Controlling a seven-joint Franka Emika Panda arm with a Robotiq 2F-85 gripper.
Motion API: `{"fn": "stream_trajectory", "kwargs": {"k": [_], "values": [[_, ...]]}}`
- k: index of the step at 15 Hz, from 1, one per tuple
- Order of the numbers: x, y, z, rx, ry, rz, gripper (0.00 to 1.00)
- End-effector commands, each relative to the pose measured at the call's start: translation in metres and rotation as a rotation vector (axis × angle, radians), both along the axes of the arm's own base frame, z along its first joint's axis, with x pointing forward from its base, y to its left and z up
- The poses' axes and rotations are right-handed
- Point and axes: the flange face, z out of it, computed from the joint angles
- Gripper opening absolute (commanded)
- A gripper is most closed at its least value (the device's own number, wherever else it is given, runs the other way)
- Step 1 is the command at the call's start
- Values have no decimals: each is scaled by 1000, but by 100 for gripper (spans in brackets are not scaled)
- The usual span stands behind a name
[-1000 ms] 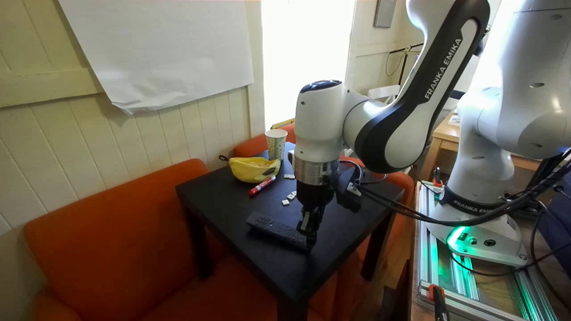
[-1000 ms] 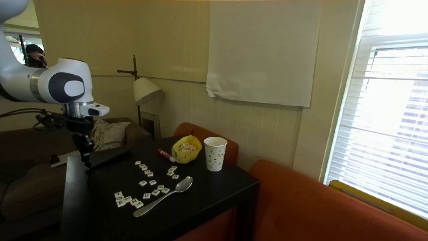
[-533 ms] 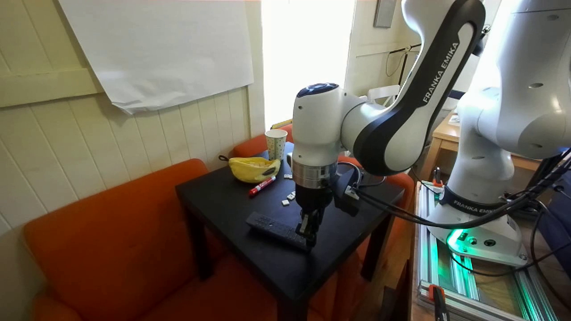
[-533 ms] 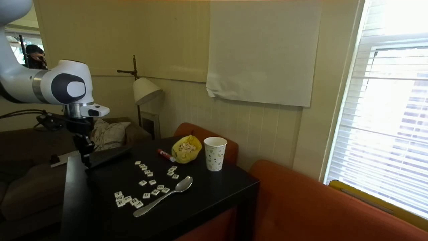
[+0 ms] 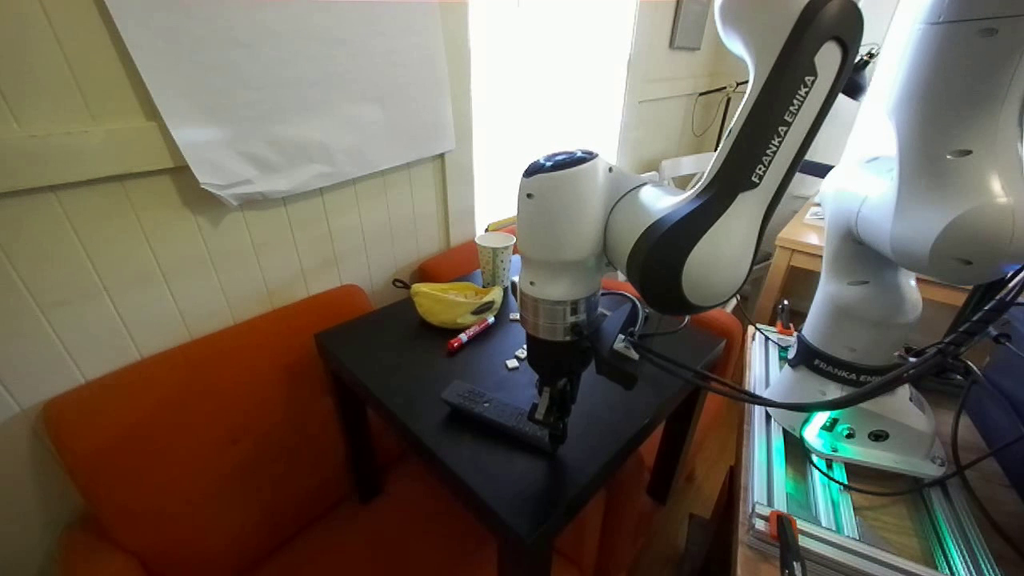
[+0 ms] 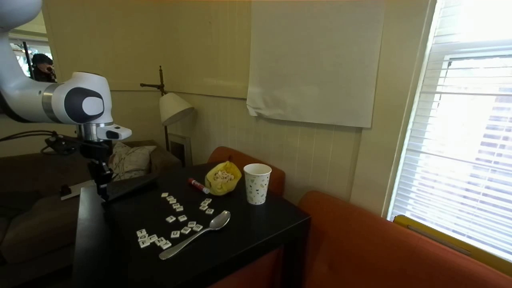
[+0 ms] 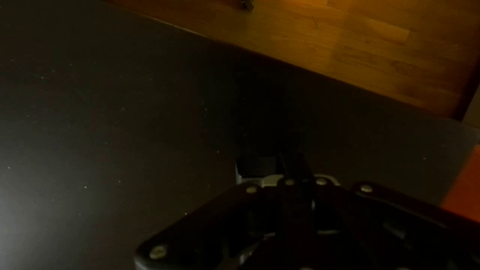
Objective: Press a button on the remote
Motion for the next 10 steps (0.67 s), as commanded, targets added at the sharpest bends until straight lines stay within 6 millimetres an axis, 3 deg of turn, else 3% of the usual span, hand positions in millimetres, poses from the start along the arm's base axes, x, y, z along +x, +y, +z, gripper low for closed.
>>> {"fn": "stream_trajectory", "kwargs": {"k": [1,4,10], "values": [[9,2,-28,-37,72,-14,0],[12,5,-25,-41,91,-14,0],[7,-1,17,10,10,-40,0]]}}
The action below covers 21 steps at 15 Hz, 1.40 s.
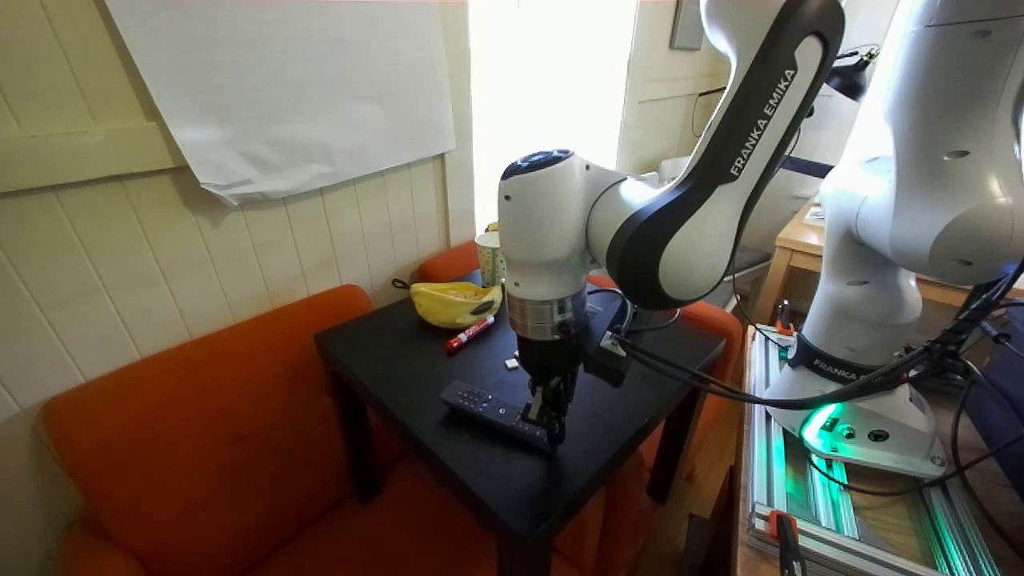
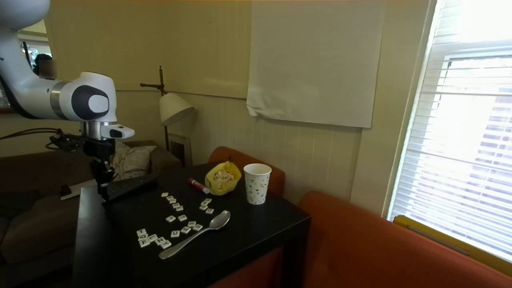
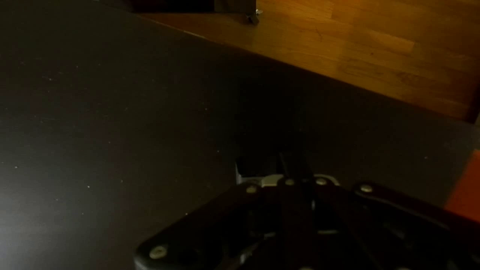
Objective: Press a button on the remote
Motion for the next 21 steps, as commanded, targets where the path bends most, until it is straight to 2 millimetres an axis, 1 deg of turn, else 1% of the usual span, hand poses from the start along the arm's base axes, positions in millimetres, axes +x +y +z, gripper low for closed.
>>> {"fn": "stream_trajectory", "kwargs": {"k": [1,5,9,10,11,12,15,16,17,20,21], "values": [[-6,-9,25,56,-54,-42,0],[-17,-20,57,128,-116,-102,0],[-35,-30,83,119,-153,-110,0],[-42,-33,89,104,-161,-117,26],[-49,-35,95,98,-170,-119,27],[-56,-39,101,89,-184,-135,32],[-76,-45,117,72,-199,-213,54],[-78,-43,124,71,-200,-238,60],[-75,-35,137,76,-205,-255,66],[-82,-32,162,105,-263,-330,88],[-89,-37,163,108,-282,-358,94]]}}
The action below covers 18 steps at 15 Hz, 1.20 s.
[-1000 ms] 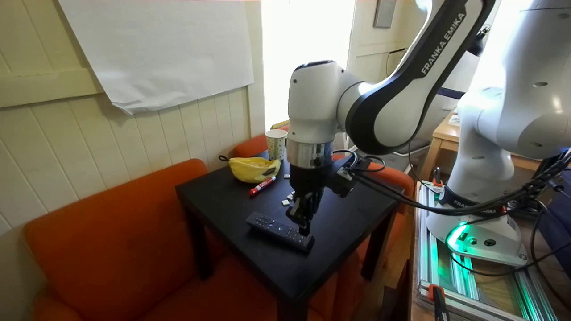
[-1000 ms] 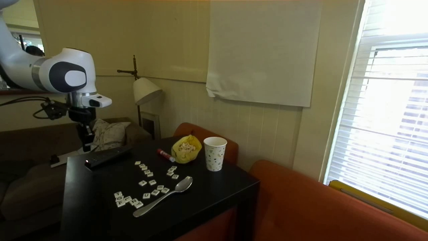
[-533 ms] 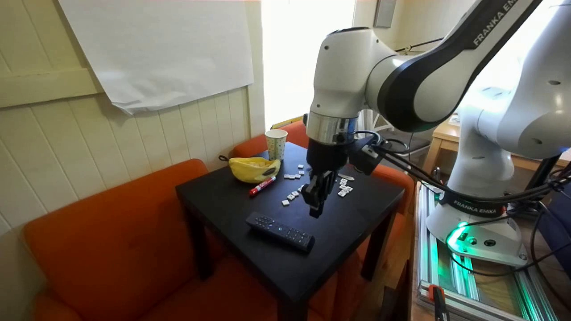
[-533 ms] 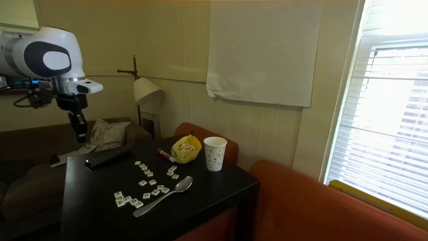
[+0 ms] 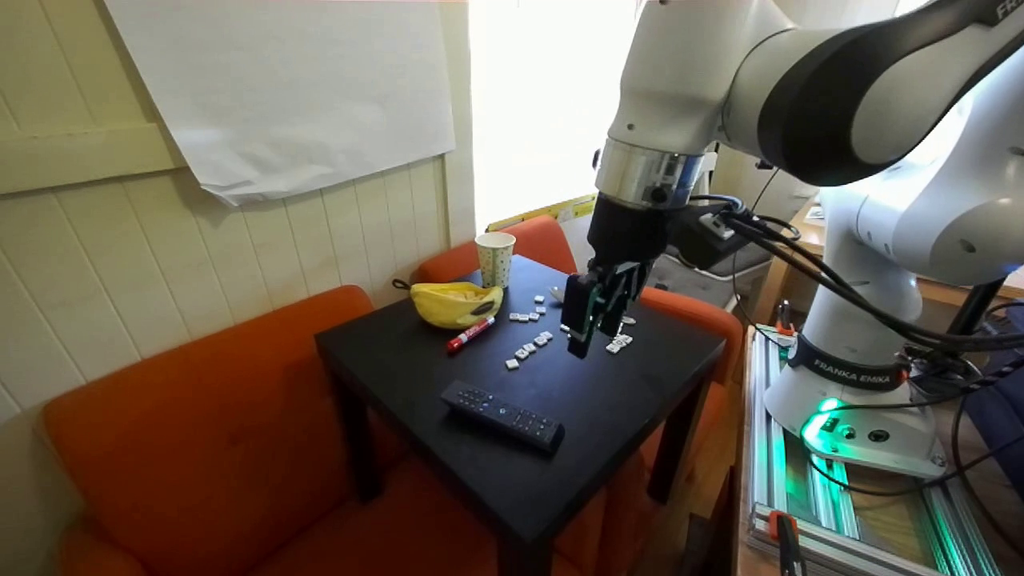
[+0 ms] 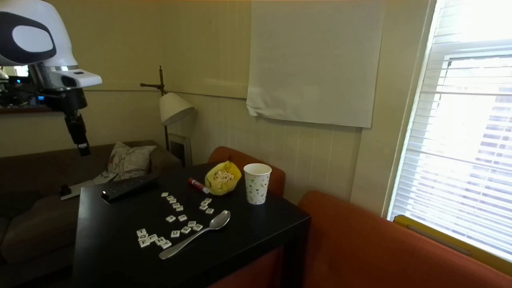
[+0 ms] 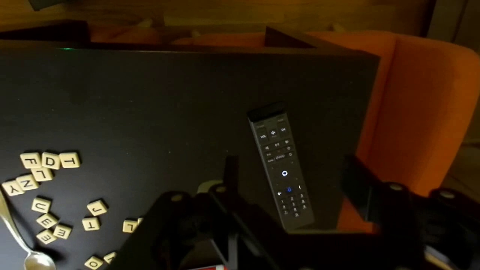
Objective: Press a button on the remote
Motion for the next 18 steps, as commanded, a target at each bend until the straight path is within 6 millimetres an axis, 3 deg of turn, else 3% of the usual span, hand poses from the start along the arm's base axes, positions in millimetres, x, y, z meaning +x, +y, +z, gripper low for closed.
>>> {"fn": "stream_trajectory", "kwargs": {"k": [1,7,8,18], "values": [[-19,-3,24,33,-53,-106,100],[-29,3,49,48,-124,-206,100],[-21,5,40,47,-96,-161,100],[-25,5,46,54,-116,-184,100]]}}
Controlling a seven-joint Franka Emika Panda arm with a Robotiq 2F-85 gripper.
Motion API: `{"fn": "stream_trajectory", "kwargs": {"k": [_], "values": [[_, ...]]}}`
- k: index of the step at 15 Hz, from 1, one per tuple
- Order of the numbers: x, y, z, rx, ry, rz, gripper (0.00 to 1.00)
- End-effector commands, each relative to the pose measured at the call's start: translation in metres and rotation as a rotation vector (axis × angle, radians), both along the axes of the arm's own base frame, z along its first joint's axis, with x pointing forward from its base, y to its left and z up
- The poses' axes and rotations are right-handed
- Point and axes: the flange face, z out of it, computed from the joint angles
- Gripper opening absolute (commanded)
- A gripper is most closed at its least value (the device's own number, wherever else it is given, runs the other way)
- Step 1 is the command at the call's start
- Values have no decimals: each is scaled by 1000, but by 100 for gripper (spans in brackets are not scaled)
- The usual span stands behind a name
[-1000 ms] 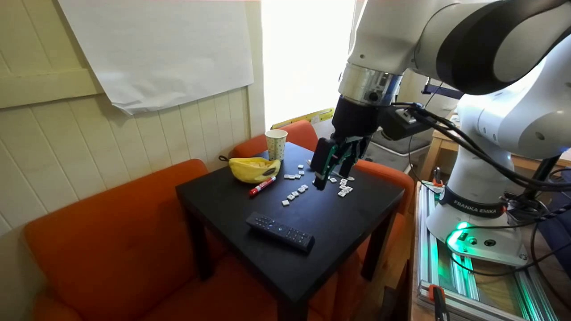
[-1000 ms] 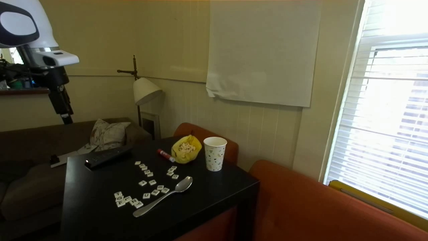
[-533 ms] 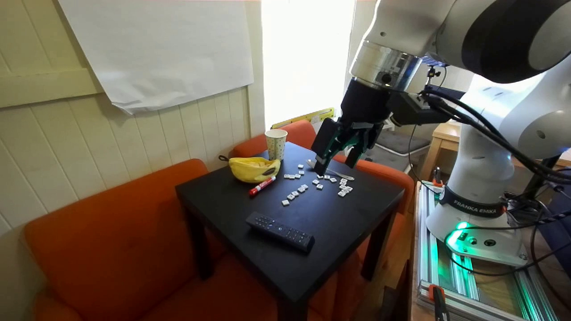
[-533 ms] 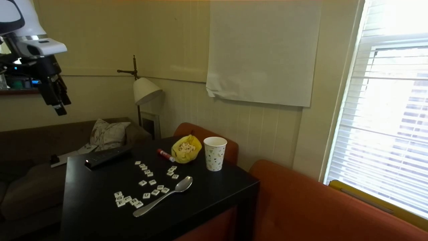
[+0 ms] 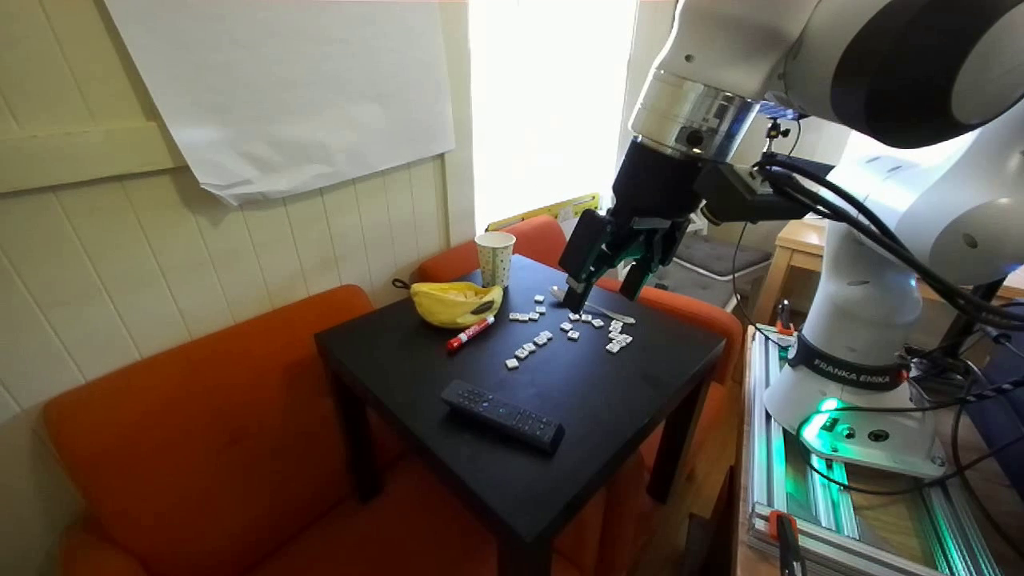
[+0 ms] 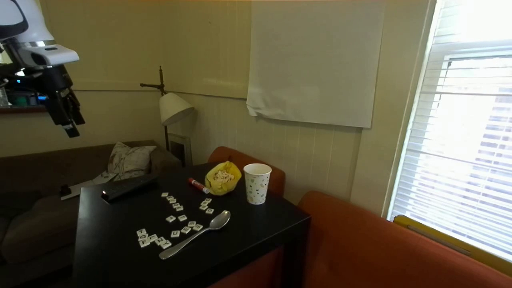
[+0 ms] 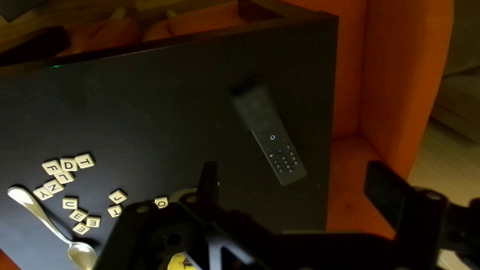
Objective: Press a button on the remote
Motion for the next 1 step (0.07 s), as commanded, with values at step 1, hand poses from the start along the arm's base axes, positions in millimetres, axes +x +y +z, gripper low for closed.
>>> {"fn": "stream_trajectory", "kwargs": {"k": [1], "values": [[0,0,1,0,1,0,100]]}}
